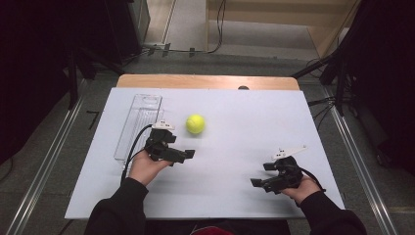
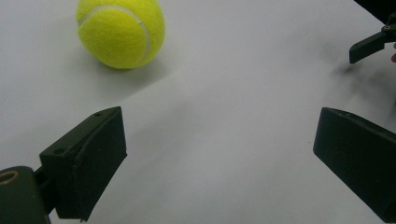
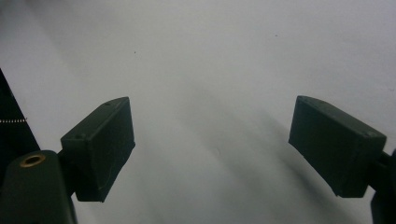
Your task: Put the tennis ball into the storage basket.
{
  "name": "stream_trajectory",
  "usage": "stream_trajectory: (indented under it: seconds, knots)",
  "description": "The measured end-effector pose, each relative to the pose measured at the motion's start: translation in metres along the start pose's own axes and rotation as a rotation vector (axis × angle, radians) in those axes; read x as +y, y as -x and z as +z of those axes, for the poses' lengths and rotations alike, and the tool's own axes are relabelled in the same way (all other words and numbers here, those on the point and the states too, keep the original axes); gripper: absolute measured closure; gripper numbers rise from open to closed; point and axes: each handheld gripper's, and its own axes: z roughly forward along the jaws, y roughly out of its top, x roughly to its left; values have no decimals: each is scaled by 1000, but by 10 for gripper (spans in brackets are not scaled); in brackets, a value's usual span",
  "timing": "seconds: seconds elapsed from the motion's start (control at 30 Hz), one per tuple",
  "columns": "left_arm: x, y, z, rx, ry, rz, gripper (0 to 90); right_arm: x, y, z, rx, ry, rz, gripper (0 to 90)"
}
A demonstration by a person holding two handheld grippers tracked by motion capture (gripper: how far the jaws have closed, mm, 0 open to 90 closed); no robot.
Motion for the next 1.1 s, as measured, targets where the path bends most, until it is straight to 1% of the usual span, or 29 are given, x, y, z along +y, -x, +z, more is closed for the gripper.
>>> stream_trajectory:
  seconds: [0.1,0.17,0.43,0.47,0.57,0.63,0.77,0.9,1.1]
  knots:
    - [1,-1,2,-1,-12,-1,33,0,0,0,2,0,-4,123]
    - [4,-1,5,10,-24,12,33,0,0,0,1,2,-3,123]
    - [11,-4,11,17,-24,8,33,0,0,-1,-1,3,-4,123]
    - [12,-5,12,15,-20,-1,33,0,0,-1,-1,1,-2,123]
    - [14,-7,13,12,-23,-9,33,0,0,-1,-3,2,-4,123]
    - [16,-8,13,23,-27,-3,33,0,0,-1,-2,2,-4,123]
    - [20,-10,13,22,-25,0,33,0,0,-1,0,3,-5,123]
    - [26,-12,15,21,-18,-7,33,0,0,-1,0,3,-4,123]
    - [34,-14,17,25,-24,-6,33,0,0,-2,1,1,-2,123]
